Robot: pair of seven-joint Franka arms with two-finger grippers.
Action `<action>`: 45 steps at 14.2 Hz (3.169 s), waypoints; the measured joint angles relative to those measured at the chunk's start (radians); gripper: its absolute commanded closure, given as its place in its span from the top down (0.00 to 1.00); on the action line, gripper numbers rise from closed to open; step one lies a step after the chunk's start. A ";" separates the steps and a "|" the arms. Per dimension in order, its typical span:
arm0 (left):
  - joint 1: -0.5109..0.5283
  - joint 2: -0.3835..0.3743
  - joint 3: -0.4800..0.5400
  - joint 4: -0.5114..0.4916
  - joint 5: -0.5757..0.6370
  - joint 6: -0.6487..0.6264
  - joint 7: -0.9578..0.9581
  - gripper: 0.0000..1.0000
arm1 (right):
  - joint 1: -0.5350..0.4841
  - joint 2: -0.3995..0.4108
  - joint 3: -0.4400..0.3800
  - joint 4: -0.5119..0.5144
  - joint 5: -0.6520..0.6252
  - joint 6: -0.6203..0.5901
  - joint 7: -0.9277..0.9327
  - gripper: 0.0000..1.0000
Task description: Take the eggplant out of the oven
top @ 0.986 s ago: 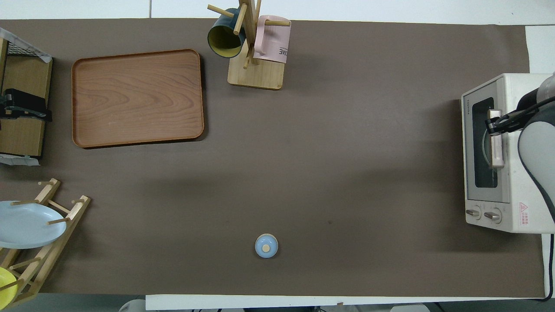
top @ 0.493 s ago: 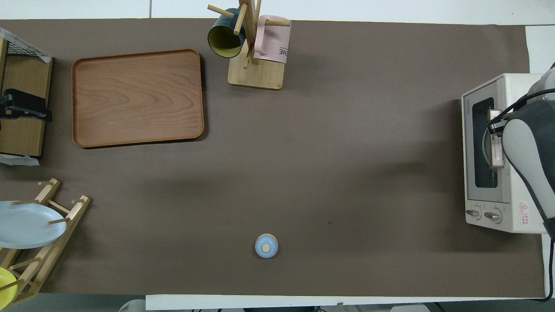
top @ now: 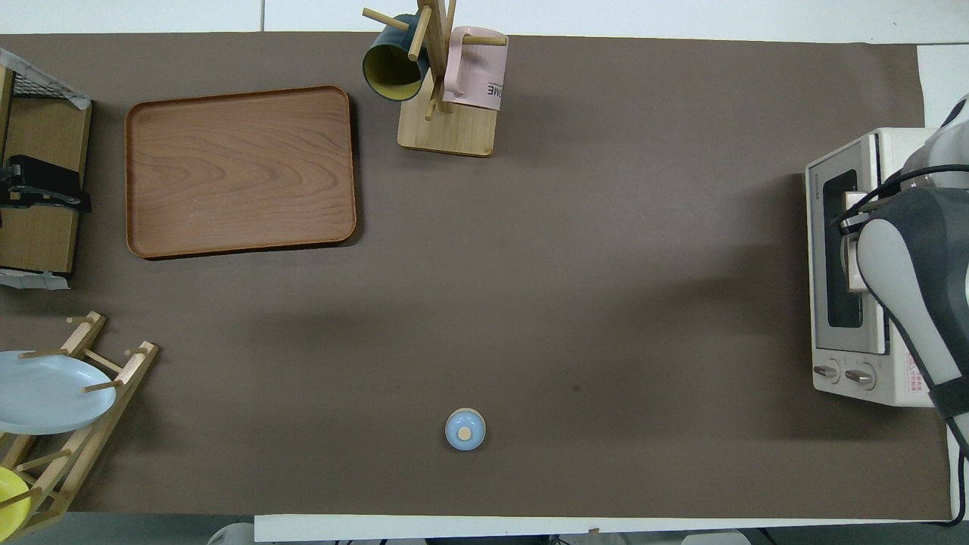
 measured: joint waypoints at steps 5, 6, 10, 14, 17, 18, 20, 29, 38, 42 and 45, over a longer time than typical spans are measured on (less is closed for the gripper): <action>0.000 0.000 0.000 0.000 0.000 0.000 0.000 1.00 | 0.121 0.124 0.024 -0.060 0.020 0.172 0.163 0.00; 0.000 0.000 0.000 0.000 0.000 0.000 0.000 1.00 | 0.125 0.160 0.026 -0.060 0.028 0.208 0.167 0.00; 0.000 0.000 0.000 0.000 0.000 0.000 0.000 1.00 | 0.126 0.247 0.022 -0.059 0.072 0.278 0.173 0.07; 0.000 0.000 0.000 0.000 0.000 0.000 0.000 1.00 | 0.165 0.247 0.023 -0.037 0.153 0.294 0.251 0.48; 0.000 0.000 0.000 0.000 0.000 0.000 0.000 1.00 | 0.204 0.207 0.024 -0.005 0.168 0.234 0.294 0.67; 0.000 0.000 0.000 0.000 0.000 0.000 0.000 1.00 | 0.200 0.179 0.020 0.000 0.167 0.183 0.295 0.67; 0.000 0.000 0.000 0.000 0.000 0.000 0.000 1.00 | 0.168 0.120 0.013 0.001 0.146 0.068 0.295 0.66; 0.000 0.000 0.000 0.000 0.000 -0.001 0.000 1.00 | 0.044 0.074 0.009 -0.146 -0.006 0.150 0.205 0.31; 0.000 0.000 0.000 0.000 0.000 -0.001 0.000 1.00 | 0.206 0.054 0.024 -0.103 -0.115 0.074 0.235 0.00; 0.000 0.000 0.000 0.000 0.000 -0.001 0.000 1.00 | 0.534 0.240 0.037 0.204 -0.103 -0.137 0.608 0.00; 0.000 0.000 0.000 0.000 0.000 -0.001 0.000 1.00 | 0.698 0.506 0.038 0.552 -0.059 -0.281 0.775 0.00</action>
